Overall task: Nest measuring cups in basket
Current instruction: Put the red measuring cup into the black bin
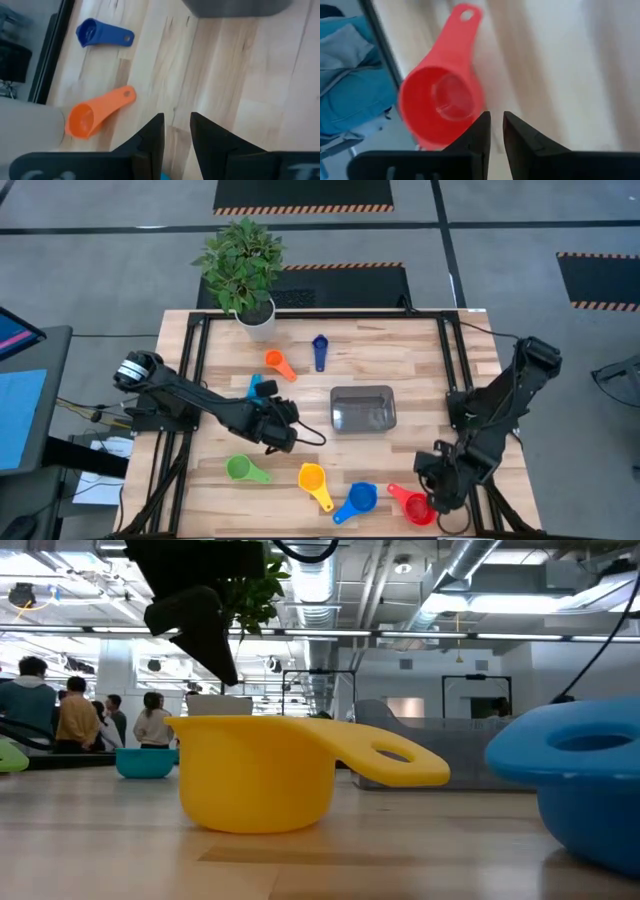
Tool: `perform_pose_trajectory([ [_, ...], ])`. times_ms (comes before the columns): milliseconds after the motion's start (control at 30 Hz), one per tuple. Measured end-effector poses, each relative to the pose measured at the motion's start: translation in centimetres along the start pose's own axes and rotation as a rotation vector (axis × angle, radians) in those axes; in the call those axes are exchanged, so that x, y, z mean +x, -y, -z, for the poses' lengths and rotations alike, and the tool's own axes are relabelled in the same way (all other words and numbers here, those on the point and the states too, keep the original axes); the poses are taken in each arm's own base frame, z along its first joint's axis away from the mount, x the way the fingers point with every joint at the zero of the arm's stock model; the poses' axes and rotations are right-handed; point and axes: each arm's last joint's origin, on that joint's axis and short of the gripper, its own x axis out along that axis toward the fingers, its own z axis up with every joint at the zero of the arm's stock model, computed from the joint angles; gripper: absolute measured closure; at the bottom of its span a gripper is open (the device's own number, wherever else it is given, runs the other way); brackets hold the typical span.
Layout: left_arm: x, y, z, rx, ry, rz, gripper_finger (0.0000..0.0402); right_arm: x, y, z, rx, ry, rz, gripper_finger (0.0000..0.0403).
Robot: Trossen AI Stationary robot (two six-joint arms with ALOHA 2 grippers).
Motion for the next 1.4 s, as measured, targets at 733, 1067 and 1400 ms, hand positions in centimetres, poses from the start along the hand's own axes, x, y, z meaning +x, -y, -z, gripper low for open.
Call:
perform_pose_trajectory([
  [733, 0.2, -0.2, -0.1, -0.045, -0.001, -0.004, 0.0315, 7.0, -1.2, 0.6, 0.021, -0.100, 0.119, 0.0252],
  [1067, 0.2, -0.1, -0.1, -0.046, -0.003, -0.001, 0.0315, 7.6, -0.5, -1.5, 0.059, -0.093, 0.140, 0.0387],
  [1400, 0.2, -0.1, -0.1, -0.056, -0.003, -0.002, 0.0315, 2.5, 1.4, -5.1, -0.056, -0.041, 0.119, 0.0394],
])
